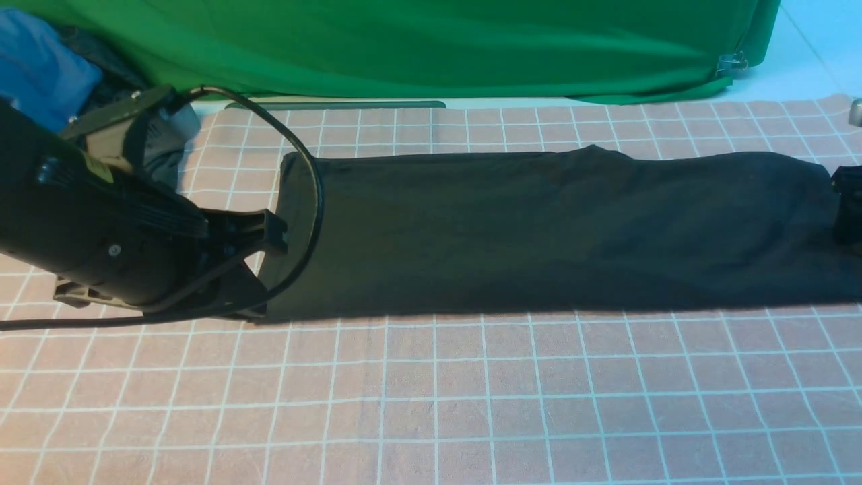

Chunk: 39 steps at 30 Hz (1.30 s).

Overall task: Fold a long-sleeved shirt over a pink coffee tablecloth.
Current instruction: 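Pull the folded dark garment lengthwise by its ends to straighten it flat on the table, then fold the right end of the dark garment over onto its left end with the right gripper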

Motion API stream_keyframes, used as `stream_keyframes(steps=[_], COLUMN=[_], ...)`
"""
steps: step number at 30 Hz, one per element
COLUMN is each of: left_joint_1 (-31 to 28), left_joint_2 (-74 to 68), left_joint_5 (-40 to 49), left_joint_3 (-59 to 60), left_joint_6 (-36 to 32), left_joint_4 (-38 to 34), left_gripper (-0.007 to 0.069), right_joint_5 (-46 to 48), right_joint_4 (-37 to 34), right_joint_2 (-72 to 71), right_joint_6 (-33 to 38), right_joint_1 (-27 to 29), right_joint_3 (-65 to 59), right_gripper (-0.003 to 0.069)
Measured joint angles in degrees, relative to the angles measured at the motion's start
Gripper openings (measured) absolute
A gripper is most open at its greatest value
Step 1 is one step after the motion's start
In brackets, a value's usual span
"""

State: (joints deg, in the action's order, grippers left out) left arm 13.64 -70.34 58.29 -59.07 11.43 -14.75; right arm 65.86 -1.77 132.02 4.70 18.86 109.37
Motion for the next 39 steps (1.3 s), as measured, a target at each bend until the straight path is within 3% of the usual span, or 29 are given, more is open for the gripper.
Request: stream_keyframes(steps=[5, 6, 7, 8, 9, 22, 34, 39], left_joint_1=[0.0, 0.0, 0.0, 0.0, 0.0, 0.0, 0.0, 0.0], left_joint_2=[0.0, 0.0, 0.0, 0.0, 0.0, 0.0, 0.0, 0.1], left_joint_5=[0.2, 0.2, 0.2, 0.2, 0.2, -0.1, -3.0, -2.0], left_joint_3=[0.0, 0.0, 0.0, 0.0, 0.0, 0.0, 0.0, -1.2], left_joint_6=[0.0, 0.0, 0.0, 0.0, 0.0, -0.1, -0.1, -0.1], left_joint_4=[0.0, 0.0, 0.0, 0.0, 0.0, 0.0, -0.2, 0.7], left_gripper=[0.0013, 0.0013, 0.0013, 0.0013, 0.0013, 0.0013, 0.0013, 0.0013], right_joint_5=[0.0, 0.1, 0.1, 0.3, 0.5, 2.3, 2.2, -1.0], right_joint_4=[-1.1, -1.4, -1.4, -1.9, -2.1, -3.1, -25.4, -30.6], right_joint_2=[0.0, 0.0, 0.0, 0.0, 0.0, -8.1, -20.3, -20.6], right_joint_6=[1.4, 1.6, 1.6, 2.0, 3.0, 4.4, 4.7, 2.5], right_joint_1=[0.0, -0.1, -0.1, -0.1, -0.1, -1.0, -11.6, -20.7], right_joint_3=[0.0, 0.0, 0.0, 0.0, 0.2, 0.1, 0.1, 0.1], right_gripper=[0.038, 0.0294, 0.0278, 0.0167, 0.0106, 0.0099, 0.0099, 0.0099])
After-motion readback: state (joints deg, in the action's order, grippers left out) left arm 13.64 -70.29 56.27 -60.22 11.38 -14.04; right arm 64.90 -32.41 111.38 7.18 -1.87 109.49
